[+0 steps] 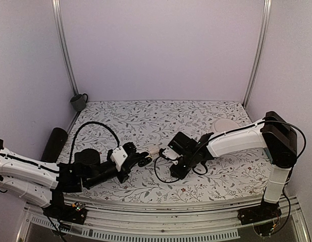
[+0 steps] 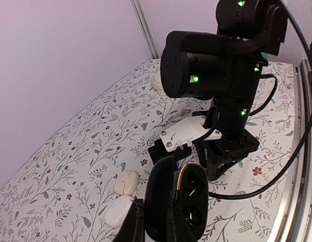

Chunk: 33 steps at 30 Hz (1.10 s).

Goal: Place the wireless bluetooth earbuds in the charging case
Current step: Pick up the right earbud from the center of the board.

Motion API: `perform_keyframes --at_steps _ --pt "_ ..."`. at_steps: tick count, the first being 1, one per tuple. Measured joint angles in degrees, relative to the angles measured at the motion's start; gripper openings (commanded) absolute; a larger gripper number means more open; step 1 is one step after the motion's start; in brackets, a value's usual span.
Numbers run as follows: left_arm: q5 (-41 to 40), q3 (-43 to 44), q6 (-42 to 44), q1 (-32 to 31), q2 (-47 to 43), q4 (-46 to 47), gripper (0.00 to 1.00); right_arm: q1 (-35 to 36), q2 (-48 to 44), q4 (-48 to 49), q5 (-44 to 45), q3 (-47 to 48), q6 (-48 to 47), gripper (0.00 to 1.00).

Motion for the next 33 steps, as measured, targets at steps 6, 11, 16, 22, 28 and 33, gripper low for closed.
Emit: perform_keyframes --at_steps 6,11,16,22,28,33 --pt "0.0 0.0 -0.02 0.0 0.0 -0.09 0.0 0.0 0.63 -0.07 0.31 0.74 -1.27 0.25" --pt "-0.04 0.0 -0.04 0.02 0.0 -0.39 0.0 0.0 0.66 -0.07 0.46 0.76 -1.75 0.18" --pt "0.0 0.0 -0.5 0.22 0.0 -0.42 0.0 0.0 0.66 0.35 0.39 0.74 -0.92 0.11" --pt "0.7 0.0 -2.95 1.57 0.0 -0.42 0.0 0.0 0.26 2.23 0.57 -0.22 2.4 0.09" --pt "3.28 0.0 -6.93 4.76 -0.57 -0.83 0.0 -0.15 -2.91 6.12 2.08 -4.07 6.84 0.09" --pt "6.34 0.0 -10.49 7.15 -0.85 -0.83 0.0 -0.33 -8.0 10.16 4.42 -5.57 10.27 0.09"
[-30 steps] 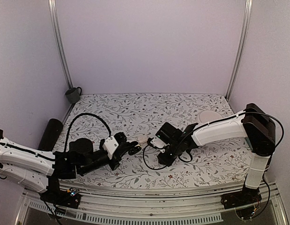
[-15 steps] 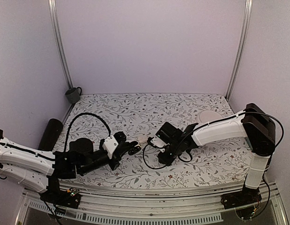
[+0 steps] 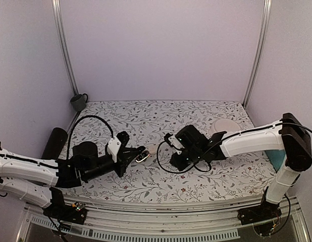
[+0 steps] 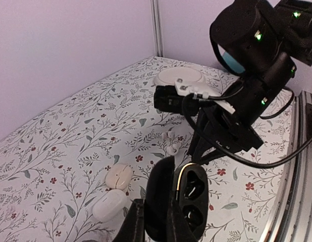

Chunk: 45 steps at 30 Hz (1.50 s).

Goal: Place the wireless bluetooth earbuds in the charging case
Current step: Pick up the right earbud from the center of the board, then insert the right earbud into the right side groove of the charging case.

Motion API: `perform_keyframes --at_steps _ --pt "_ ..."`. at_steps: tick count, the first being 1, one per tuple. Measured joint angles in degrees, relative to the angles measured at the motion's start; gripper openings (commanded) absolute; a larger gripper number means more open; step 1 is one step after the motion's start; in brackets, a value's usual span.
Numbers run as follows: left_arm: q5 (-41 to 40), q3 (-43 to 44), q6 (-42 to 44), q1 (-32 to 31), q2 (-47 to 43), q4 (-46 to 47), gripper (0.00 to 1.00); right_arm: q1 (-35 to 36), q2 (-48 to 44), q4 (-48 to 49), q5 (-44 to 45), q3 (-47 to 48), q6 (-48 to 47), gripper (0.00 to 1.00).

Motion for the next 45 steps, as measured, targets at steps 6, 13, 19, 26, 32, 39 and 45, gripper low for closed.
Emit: perform_keyframes --at_steps 6,13,19,26,32,39,45 --pt "4.74 0.04 -4.63 2.93 0.46 -0.33 0.0 -0.11 -5.49 4.5 2.75 0.02 2.4 0.1" --pt "10.95 2.34 -10.91 6.05 4.15 -1.7 0.0 0.33 -9.88 7.91 4.28 2.16 2.86 0.1" --pt "15.32 6.67 -14.86 7.41 6.78 -3.74 0.0 2.93 -10.91 10.49 6.95 6.58 2.21 0.12" --pt "20.83 10.78 -18.18 10.58 7.91 -6.95 0.0 7.54 -11.39 12.02 10.78 9.07 0.0 0.13" --pt "25.59 13.97 -20.7 12.92 8.85 -9.64 0.0 9.38 -11.39 12.13 13.09 10.93 -1.79 0.13" --pt "29.42 16.02 -22.49 14.1 9.7 -11.93 0.0 11.26 -11.04 11.28 15.96 12.48 -3.91 0.13" --pt "32.61 17.29 -24.35 15.58 9.9 -14.14 0.0 12.07 -9.64 9.94 17.05 13.2 -5.64 0.13"
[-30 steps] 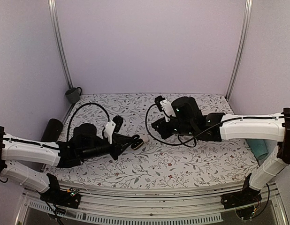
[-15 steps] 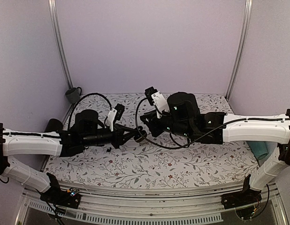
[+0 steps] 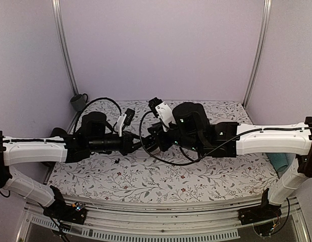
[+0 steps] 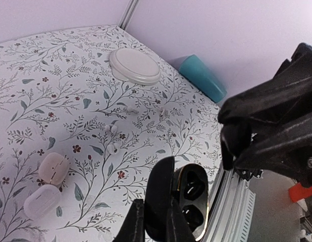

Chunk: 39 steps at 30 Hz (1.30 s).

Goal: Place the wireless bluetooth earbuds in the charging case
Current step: Insert the right earbud into the right side groove of the charging case.

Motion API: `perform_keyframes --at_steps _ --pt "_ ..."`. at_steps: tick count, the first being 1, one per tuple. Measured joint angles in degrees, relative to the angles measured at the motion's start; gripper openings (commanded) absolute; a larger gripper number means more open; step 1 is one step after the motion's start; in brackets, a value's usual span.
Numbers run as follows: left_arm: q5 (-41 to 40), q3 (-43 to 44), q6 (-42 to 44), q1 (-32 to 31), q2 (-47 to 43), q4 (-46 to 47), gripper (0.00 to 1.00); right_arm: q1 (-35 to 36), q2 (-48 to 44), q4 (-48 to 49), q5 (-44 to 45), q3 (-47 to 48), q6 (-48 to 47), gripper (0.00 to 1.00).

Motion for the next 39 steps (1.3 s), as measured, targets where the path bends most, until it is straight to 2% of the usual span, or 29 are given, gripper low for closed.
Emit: perform_keyframes --at_steps 15,25,39 --pt "6.03 2.25 -3.61 2.69 0.42 -2.54 0.0 2.69 3.21 -3.74 3.96 2.47 -5.99 0.13" --pt "6.56 3.1 -3.48 2.78 0.63 -4.42 0.0 3.28 3.96 -4.46 8.39 2.47 -9.86 0.13" --pt "7.43 4.09 -3.13 2.84 0.63 -6.54 0.0 3.28 4.42 -4.37 9.46 2.47 -10.91 0.13"
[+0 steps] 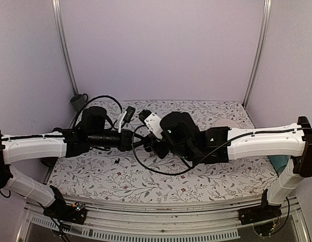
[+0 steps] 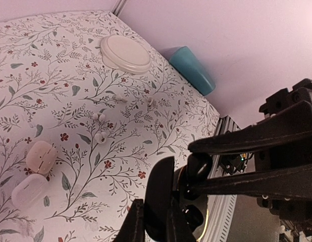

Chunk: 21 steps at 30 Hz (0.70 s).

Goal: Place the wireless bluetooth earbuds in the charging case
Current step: Insert the right earbud into the right side groove of the charging case.

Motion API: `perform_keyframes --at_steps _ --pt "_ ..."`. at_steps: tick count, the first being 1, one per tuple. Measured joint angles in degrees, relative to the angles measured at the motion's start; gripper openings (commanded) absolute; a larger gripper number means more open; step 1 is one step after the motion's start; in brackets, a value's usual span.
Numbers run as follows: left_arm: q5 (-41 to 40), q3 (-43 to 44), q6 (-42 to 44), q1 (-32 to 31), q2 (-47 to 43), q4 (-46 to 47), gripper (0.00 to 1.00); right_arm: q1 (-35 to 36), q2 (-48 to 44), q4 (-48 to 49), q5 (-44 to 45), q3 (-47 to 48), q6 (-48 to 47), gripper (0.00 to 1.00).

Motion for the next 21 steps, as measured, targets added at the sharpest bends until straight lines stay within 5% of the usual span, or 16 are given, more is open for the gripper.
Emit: perform_keyframes --at_steps 21 --pt "2.05 1.05 -0.52 0.61 -0.04 -1.64 0.0 1.84 0.31 1.16 3.56 -0.13 -4.17 0.16"
